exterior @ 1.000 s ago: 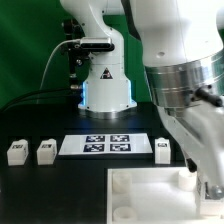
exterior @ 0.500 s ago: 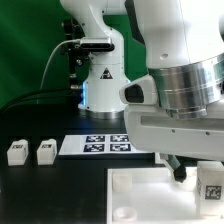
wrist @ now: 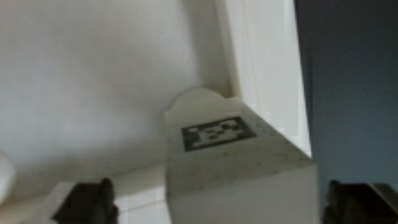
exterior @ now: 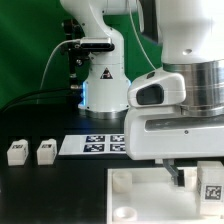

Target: Assemble one leg

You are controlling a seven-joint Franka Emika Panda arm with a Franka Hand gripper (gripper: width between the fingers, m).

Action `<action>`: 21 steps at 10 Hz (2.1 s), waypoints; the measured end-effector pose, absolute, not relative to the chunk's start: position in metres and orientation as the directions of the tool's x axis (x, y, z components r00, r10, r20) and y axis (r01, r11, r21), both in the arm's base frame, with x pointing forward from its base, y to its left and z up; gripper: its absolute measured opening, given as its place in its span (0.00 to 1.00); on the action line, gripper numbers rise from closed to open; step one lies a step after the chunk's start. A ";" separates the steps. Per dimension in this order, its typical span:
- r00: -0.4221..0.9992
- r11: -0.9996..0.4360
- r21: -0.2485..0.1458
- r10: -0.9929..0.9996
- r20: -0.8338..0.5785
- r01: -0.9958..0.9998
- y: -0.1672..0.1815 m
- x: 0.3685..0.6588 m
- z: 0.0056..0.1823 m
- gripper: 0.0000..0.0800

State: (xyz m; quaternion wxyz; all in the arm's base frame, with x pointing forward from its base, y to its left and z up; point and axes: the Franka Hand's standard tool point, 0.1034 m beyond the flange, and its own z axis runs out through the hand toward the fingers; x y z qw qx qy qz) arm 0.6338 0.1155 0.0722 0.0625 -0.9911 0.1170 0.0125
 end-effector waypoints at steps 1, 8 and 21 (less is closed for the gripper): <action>0.975 -0.967 -0.121 -0.219 -0.038 -0.222 0.116 0.634 0.072 0.59; 0.238 -0.236 -0.025 -0.964 -0.123 -0.971 0.116 0.635 0.073 0.37; 0.874 -0.867 -0.108 -0.482 -0.058 -0.486 0.119 0.629 0.067 0.81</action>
Offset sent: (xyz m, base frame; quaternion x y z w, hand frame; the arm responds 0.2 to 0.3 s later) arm 0.0000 0.0000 0.0000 0.0000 0.0000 0.2667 0.9638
